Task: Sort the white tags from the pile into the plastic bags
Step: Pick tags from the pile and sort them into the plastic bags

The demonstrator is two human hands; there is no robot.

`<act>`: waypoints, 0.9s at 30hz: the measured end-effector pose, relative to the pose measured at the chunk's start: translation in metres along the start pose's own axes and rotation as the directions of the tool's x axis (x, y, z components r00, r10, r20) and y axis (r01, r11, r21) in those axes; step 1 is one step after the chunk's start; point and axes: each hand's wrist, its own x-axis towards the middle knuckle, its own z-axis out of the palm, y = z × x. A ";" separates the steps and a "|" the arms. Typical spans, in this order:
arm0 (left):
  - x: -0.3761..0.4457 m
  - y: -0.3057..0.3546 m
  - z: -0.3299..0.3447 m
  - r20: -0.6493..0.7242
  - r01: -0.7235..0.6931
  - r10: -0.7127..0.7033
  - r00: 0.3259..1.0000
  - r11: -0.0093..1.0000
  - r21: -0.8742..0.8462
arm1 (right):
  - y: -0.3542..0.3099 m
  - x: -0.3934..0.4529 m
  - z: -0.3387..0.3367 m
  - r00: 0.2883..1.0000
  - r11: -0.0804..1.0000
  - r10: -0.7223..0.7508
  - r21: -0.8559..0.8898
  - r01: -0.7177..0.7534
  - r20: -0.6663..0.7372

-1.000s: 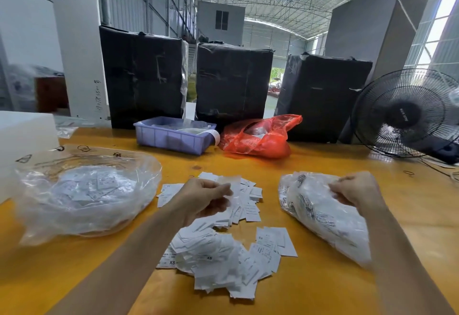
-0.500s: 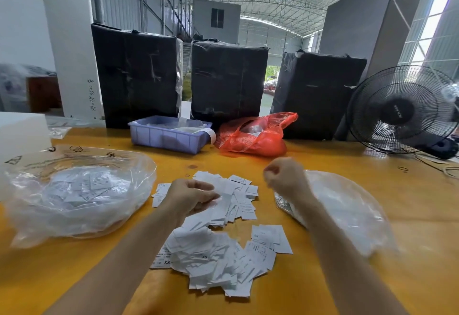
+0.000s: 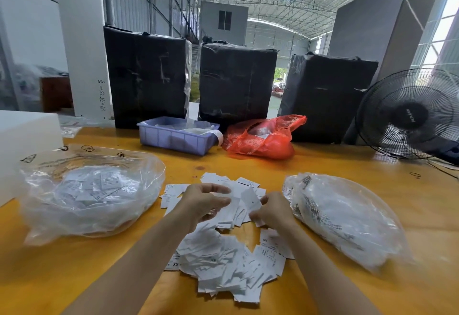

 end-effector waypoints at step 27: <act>0.002 0.002 -0.003 0.023 0.034 -0.030 0.999 0.978 -0.206 | -0.012 -0.013 -0.034 0.963 0.987 0.012 0.149 -0.054 0.270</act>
